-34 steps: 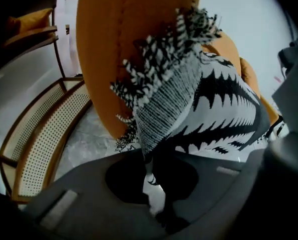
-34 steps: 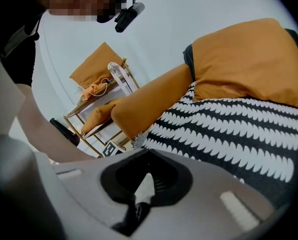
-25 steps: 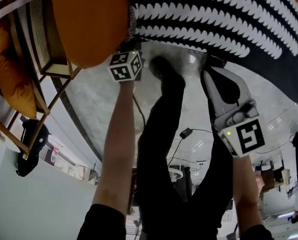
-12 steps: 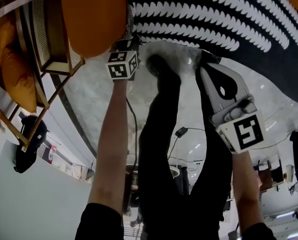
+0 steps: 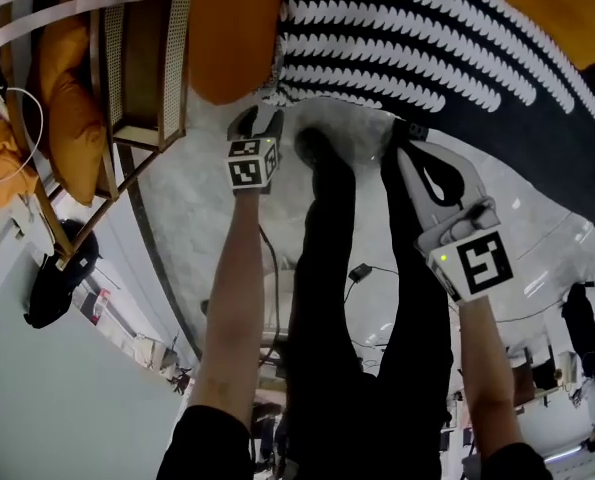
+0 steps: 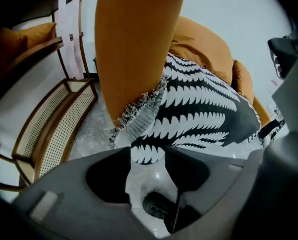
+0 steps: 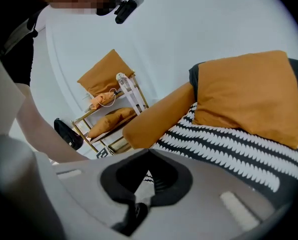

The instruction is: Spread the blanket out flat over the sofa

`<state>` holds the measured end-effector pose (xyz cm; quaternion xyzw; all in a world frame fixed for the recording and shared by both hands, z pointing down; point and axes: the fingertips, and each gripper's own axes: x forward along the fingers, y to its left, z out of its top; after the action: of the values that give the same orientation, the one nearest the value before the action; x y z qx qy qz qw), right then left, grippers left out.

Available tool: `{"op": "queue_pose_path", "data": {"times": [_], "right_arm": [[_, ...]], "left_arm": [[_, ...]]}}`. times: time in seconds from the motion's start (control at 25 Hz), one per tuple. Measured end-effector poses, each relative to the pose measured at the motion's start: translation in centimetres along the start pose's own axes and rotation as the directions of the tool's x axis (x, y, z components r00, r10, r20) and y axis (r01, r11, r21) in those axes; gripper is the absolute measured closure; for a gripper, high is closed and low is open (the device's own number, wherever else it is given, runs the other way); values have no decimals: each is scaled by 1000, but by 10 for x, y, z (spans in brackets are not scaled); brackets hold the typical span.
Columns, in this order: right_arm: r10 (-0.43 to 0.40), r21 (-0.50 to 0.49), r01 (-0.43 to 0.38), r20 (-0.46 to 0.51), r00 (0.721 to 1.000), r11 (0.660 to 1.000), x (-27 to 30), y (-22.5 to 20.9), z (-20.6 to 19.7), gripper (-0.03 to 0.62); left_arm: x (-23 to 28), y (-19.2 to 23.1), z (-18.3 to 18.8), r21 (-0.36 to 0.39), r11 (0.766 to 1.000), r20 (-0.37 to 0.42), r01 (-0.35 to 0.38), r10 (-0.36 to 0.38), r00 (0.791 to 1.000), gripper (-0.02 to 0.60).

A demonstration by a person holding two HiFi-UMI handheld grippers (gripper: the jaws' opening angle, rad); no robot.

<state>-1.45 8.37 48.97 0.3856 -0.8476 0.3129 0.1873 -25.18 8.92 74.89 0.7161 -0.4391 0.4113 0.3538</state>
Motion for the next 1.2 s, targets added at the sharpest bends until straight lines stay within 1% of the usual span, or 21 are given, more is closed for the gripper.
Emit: {"op": "queue_pose_path", "data": {"times": [0.08,0.16,0.28,0.36,0.4,0.52,0.64,0.8,0.88,0.96,1.04,1.2], "right_arm": [[-2,-14,2,5,1000,1000,-13,0,14,591],[-6,-21,6,9,1000,1000,-27,2,28,591],[-21,-32,21,14,1000,999,-51,4,48,591],[-35,-42,36,11,999,998,-70,2,63,592],[-43,-41,44,24,999,998,-80,0,73,592],[-80,-33,84,104,991,996,-111,-10,105,591],[-117,-11,120,150,982,993,-148,-20,128,592],[-146,-4,149,177,973,989,-201,-29,154,591],[-177,-6,182,210,962,983,-221,-40,171,592],[-220,-3,228,247,944,974,-241,-52,186,592],[-253,17,259,274,928,966,-267,-57,196,591],[-281,65,276,337,899,959,-316,-61,218,592]], "left_arm": [[-16,-6,6,-17,1000,4,-7,7,1000,367],[-35,-17,15,-15,1000,18,-4,4,1000,367],[-64,-38,40,-7,1000,65,8,-8,998,367],[-84,-54,65,-1,1000,106,15,-14,994,367],[-95,-65,79,6,1000,131,18,-19,991,367],[-135,-102,131,43,998,220,39,-48,974,367],[-182,-152,182,82,994,304,77,-99,947,367],[-241,-225,232,124,982,363,141,-177,915,373],[-261,-259,265,162,971,399,175,-227,888,375],[-281,-291,298,213,958,437,193,-270,858,386],[-308,-323,317,243,947,462,209,-303,833,390],[-359,-377,348,284,930,506,232,-351,788,418]]}}
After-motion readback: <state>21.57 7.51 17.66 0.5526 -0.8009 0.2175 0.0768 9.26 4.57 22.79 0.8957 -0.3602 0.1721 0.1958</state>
